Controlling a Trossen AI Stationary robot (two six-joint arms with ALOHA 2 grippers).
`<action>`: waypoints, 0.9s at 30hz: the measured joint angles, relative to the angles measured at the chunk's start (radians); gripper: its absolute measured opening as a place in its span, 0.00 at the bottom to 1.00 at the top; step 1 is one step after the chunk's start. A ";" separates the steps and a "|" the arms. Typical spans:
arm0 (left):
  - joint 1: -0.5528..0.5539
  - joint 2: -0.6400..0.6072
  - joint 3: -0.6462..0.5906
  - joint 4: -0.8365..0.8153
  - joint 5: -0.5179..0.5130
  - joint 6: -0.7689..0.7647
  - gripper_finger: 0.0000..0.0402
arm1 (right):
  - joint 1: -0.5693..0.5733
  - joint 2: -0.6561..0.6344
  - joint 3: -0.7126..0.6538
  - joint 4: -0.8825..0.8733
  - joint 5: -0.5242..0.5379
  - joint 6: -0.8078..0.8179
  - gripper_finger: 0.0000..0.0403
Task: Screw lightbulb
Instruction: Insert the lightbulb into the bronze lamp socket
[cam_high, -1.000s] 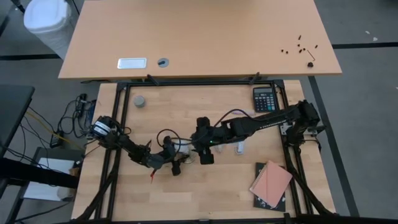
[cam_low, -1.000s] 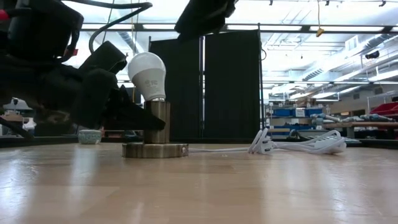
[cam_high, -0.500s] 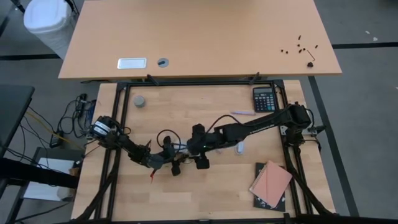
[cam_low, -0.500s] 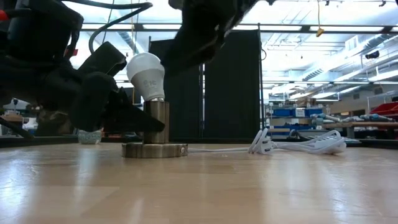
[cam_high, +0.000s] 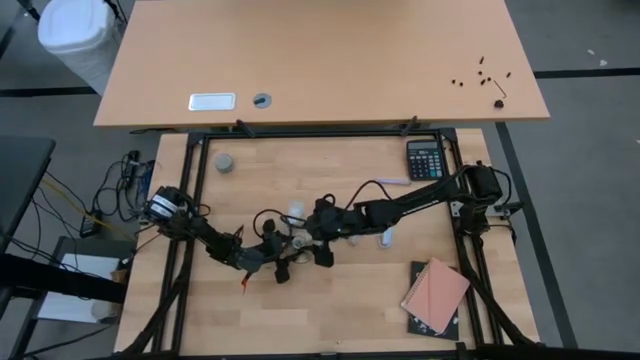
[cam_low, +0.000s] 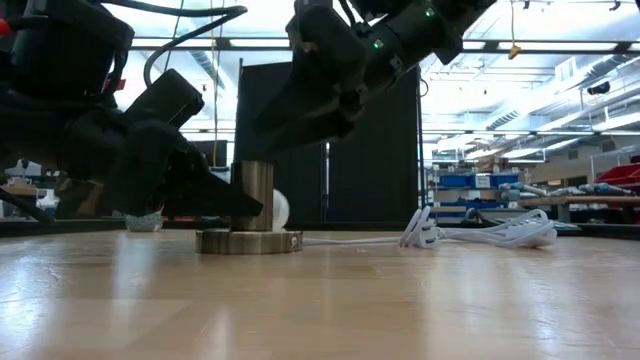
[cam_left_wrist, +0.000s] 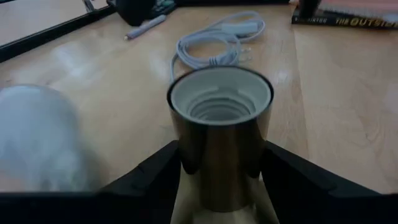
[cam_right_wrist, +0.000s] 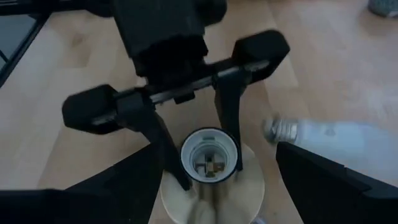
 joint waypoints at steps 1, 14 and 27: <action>0.000 0.000 0.000 -0.010 0.000 0.000 0.54 | 0.000 -0.003 0.000 -0.025 0.015 -0.003 0.79; -0.030 -0.050 0.000 -0.019 0.008 -0.021 0.68 | -0.002 -0.071 0.000 -0.085 0.082 -0.013 0.77; -0.058 -0.454 -0.029 -0.532 -0.012 -0.165 0.73 | 0.015 -0.118 0.001 -0.151 0.128 -0.021 0.77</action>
